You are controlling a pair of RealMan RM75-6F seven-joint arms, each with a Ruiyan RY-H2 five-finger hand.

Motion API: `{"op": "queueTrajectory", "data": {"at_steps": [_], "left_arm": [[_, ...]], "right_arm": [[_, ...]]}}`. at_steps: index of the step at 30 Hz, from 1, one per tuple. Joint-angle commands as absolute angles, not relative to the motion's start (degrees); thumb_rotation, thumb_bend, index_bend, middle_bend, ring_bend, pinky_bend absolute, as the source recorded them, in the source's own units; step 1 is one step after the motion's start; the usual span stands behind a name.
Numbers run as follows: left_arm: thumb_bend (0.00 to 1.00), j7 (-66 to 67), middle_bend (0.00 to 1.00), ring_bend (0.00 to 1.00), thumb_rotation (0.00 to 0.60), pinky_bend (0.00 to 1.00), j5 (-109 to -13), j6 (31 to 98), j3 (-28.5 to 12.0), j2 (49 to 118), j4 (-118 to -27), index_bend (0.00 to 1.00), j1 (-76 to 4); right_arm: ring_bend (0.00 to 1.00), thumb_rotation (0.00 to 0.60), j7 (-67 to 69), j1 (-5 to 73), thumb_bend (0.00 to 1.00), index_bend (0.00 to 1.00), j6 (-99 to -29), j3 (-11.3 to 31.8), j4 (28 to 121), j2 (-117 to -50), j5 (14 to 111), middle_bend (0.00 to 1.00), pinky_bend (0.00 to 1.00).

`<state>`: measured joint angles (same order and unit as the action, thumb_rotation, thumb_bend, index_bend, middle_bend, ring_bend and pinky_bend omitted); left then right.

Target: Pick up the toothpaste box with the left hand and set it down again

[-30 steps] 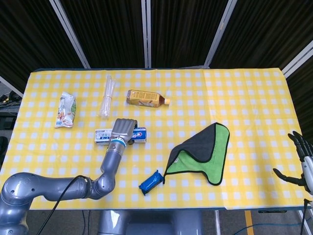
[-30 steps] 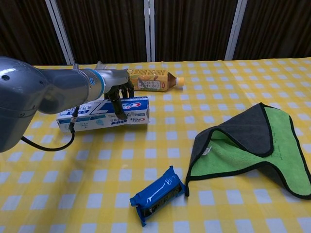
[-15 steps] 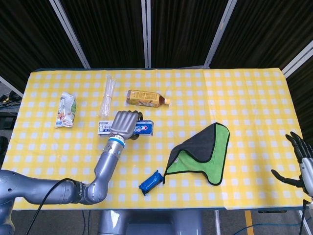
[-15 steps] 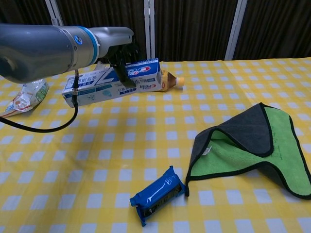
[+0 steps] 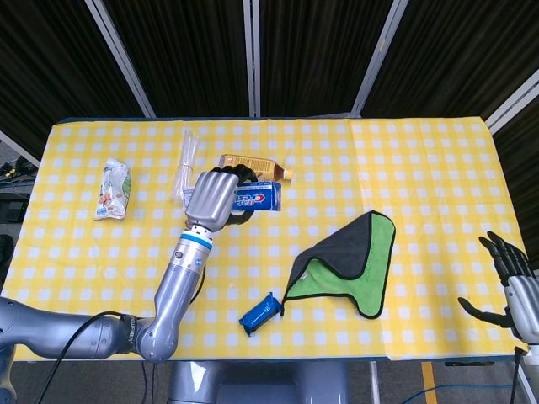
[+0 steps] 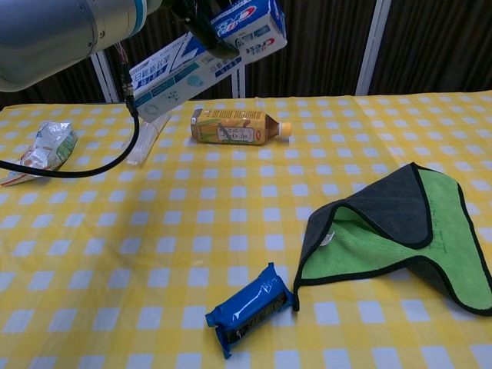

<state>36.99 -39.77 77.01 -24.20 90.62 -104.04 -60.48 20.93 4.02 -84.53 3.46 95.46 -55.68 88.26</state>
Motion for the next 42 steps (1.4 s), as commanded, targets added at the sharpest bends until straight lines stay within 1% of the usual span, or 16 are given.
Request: {"op": "queueTrajectory", "data": {"at_steps": [1, 7, 20, 29, 32, 39, 41, 42], "left_arm": [[0.42, 33.25, 0.33, 0.36, 0.600, 0.37, -45.11, 78.96, -23.91, 91.81, -103.15, 0.52, -59.34], [0.42, 30.46, 0.33, 0.36, 0.600, 0.37, -48.60, 79.64, -23.64, 92.34, -102.84, 0.52, -57.92], [0.42, 30.04, 0.33, 0.36, 0.600, 0.37, -49.02, 78.66, -24.96, 90.83, -104.77, 0.52, -56.73], [0.42, 31.51, 0.33, 0.36, 0.600, 0.37, -49.40, 78.80, -28.33, 87.65, -109.24, 0.52, -57.14], [0.42, 32.56, 0.33, 0.36, 0.600, 0.37, -48.68, 78.66, -28.69, 86.60, -110.88, 0.52, -57.17], [0.42, 35.46, 0.33, 0.36, 0.600, 0.37, -46.89, 78.11, -27.67, 84.23, -113.37, 0.52, -56.95], [0.42, 37.93, 0.33, 0.36, 0.600, 0.37, -44.04, 77.05, -26.34, 82.81, -114.83, 0.52, -56.79], [0.42, 40.13, 0.33, 0.36, 0.600, 0.37, -41.43, 76.04, -25.06, 81.72, -115.85, 0.52, -56.74]], "right_arm": [[0.00, 0.600, 21.03, 3.97, 0.08, 0.00, -84.81, 3.50, 95.50, -55.66, 88.37, 0.00, 0.00], [0.00, 0.600, 20.86, 3.94, 0.08, 0.00, -84.87, 3.43, 95.54, -55.65, 88.33, 0.00, 0.00], [0.00, 0.600, 20.21, 4.12, 0.08, 0.00, -84.55, 3.33, 95.51, -55.90, 88.18, 0.00, 0.00], [0.00, 0.600, 20.20, 4.18, 0.08, 0.00, -84.50, 3.33, 95.45, -55.92, 88.11, 0.00, 0.00], [0.00, 0.600, 20.12, 4.16, 0.08, 0.00, -84.56, 3.29, 95.51, -55.90, 88.18, 0.00, 0.00], [0.00, 0.600, 20.06, 4.01, 0.08, 0.00, -85.08, 3.14, 95.80, -55.77, 88.73, 0.00, 0.00], [0.00, 0.600, 20.01, 3.97, 0.08, 0.00, -85.15, 3.09, 95.89, -55.72, 88.79, 0.00, 0.00], [0.00, 0.600, 19.98, 3.95, 0.08, 0.00, -85.17, 3.07, 95.92, -55.72, 88.81, 0.00, 0.00]]}}
